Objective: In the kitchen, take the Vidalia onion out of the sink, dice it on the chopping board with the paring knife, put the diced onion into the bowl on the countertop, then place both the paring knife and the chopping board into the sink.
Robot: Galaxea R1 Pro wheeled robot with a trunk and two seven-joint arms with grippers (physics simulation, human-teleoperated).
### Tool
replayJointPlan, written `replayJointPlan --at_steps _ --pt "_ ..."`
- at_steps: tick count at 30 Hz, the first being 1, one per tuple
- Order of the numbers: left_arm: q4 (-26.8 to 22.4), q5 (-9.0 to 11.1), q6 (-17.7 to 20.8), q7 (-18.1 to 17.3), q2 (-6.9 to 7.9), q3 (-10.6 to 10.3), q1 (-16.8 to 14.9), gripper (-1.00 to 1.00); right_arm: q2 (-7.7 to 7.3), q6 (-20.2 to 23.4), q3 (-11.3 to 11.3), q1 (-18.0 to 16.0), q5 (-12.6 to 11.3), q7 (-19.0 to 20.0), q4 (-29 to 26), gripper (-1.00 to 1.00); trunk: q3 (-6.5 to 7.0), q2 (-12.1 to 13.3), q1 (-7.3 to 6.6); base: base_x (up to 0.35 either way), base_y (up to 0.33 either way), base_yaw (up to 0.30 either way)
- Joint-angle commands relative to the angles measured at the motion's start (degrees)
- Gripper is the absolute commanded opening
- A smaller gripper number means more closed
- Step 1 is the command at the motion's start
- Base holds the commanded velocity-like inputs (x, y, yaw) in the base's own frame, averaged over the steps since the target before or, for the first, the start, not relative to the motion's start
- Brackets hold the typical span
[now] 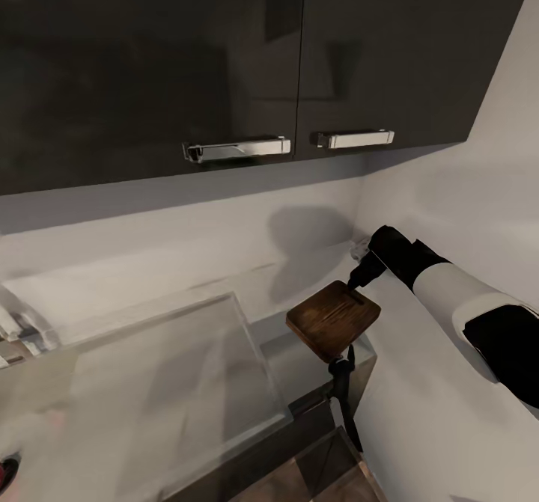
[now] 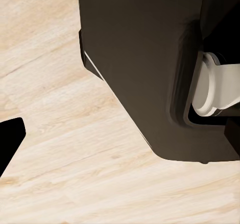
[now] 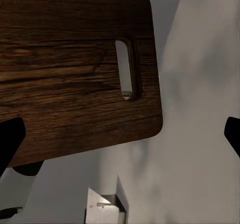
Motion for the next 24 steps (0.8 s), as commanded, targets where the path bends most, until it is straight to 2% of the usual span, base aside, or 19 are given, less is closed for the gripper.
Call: replayJointPlan --at_steps 1,24 --pt "-0.1 0.0 0.0 -0.1 0.0 0.0 0.0 1.0 -0.03 0.1 0.1 0.0 0.6 0.5 -0.1 1.0 -0.11 -0.1 0.04 0.015 0.007 0.0" --pt "-0.1 0.0 0.0 -0.1 0.0 0.0 0.0 1.0 -0.03 0.1 0.2 0.0 0.6 0.5 -0.1 1.0 -0.11 -0.1 0.04 0.006 0.014 0.0"
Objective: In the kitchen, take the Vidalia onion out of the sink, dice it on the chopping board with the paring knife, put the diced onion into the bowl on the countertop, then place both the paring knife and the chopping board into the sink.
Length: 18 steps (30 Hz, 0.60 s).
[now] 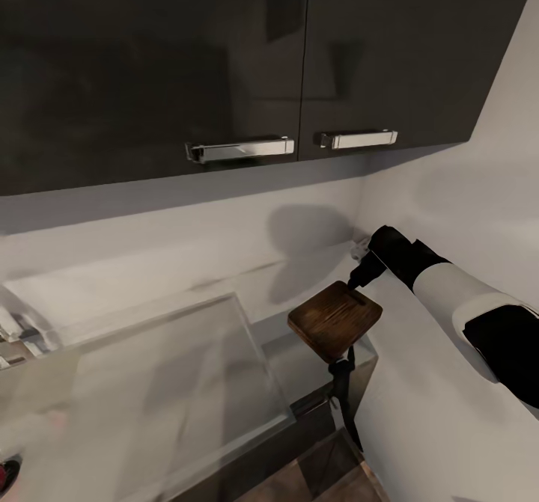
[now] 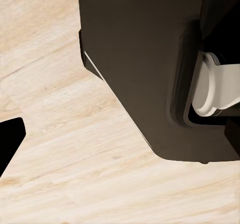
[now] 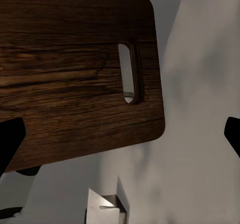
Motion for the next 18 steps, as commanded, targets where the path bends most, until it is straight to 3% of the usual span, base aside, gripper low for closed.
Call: replayJointPlan --at_steps 1,18 --pt "-0.1 0.0 0.0 -0.1 0.0 0.0 0.0 1.0 -0.03 0.1 0.1 0.0 0.6 0.5 -0.1 1.0 -0.11 -0.1 0.03 0.007 0.014 0.0" --pt "-0.1 0.0 0.0 -0.1 0.0 0.0 0.0 1.0 -0.03 0.1 0.1 0.0 0.6 0.5 -0.1 1.0 -0.11 -0.1 0.03 0.001 0.002 0.0"
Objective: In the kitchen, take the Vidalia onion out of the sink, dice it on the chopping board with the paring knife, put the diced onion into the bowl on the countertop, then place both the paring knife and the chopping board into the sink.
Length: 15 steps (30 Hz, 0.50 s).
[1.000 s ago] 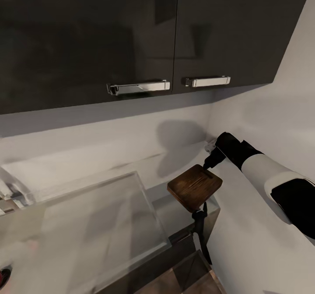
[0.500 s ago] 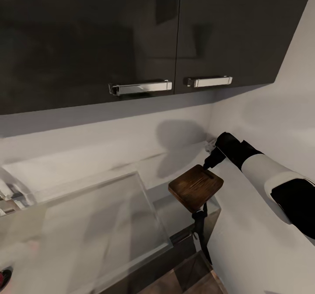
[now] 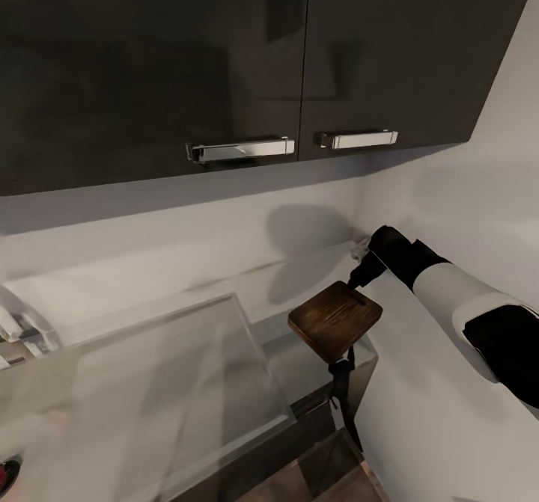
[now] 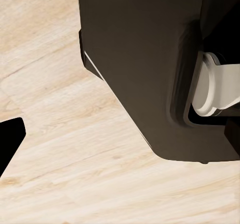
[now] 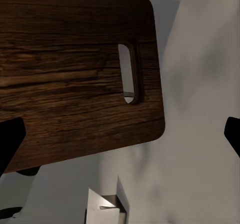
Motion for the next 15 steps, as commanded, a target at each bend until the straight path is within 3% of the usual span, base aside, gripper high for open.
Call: replayJointPlan --at_steps 1,15 --pt "-0.1 0.0 0.0 -0.1 0.0 0.0 0.0 1.0 -0.03 0.1 0.1 0.0 0.6 0.5 -0.1 1.0 -0.11 -0.1 0.03 0.0 0.0 0.0" --pt "-0.1 0.0 0.0 -0.1 0.0 0.0 0.0 1.0 -0.1 0.1 0.0 0.0 0.5 -6.1 0.1 1.0 -0.11 -0.1 0.03 0.0 0.0 0.0"
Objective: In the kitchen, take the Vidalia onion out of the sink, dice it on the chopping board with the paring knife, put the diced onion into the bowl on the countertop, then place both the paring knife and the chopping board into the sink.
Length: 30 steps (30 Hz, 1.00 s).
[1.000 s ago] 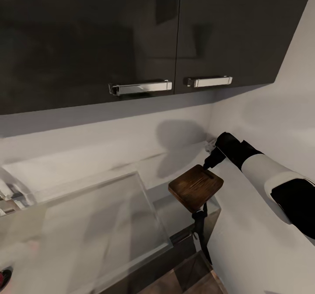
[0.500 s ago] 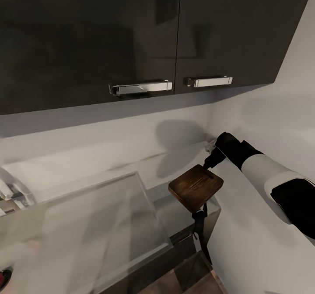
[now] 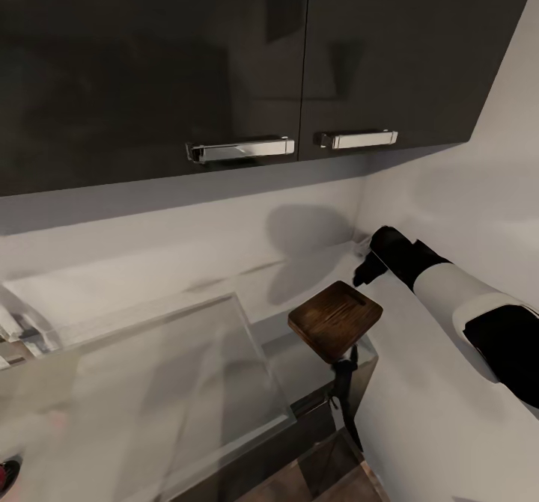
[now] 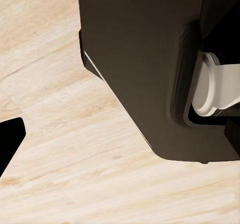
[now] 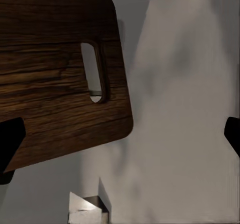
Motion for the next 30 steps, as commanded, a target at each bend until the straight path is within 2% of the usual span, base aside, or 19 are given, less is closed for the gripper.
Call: replayJointPlan --at_steps 1,7,11,16,25,30 --pt "-0.1 0.0 0.0 -0.1 0.0 0.0 0.0 1.0 -0.07 0.1 0.1 0.0 0.6 0.1 0.1 1.0 -0.11 -0.1 0.03 0.0 0.0 0.0" --pt "-0.1 0.0 0.0 -0.1 0.0 0.0 0.0 1.0 -0.65 -0.1 0.0 0.0 0.5 -4.2 2.4 1.0 -0.11 -0.1 0.03 0.0 0.0 0.0" --pt "-0.1 0.0 0.0 -0.1 0.0 0.0 0.0 1.0 -0.75 -0.5 0.0 0.0 0.4 -5.1 3.5 1.0 -0.11 -0.1 0.03 0.0 0.0 0.0" --pt "-0.1 0.0 0.0 -0.1 0.0 0.0 0.0 1.0 -0.75 -2.5 -0.1 0.0 0.3 -5.6 4.5 1.0 -0.11 -0.1 0.03 0.0 0.0 0.0" --pt "-0.1 0.0 0.0 -0.1 0.0 0.0 0.0 1.0 -0.75 -3.2 -0.4 0.0 0.2 -5.6 4.8 1.0 -0.11 -0.1 0.03 0.0 0.0 0.0" --pt "-0.1 0.0 0.0 -0.1 0.0 0.0 0.0 1.0 -0.68 -7.5 -0.7 0.0 -0.3 -5.1 4.8 1.0 -0.11 -0.1 0.03 0.0 0.0 0.0"
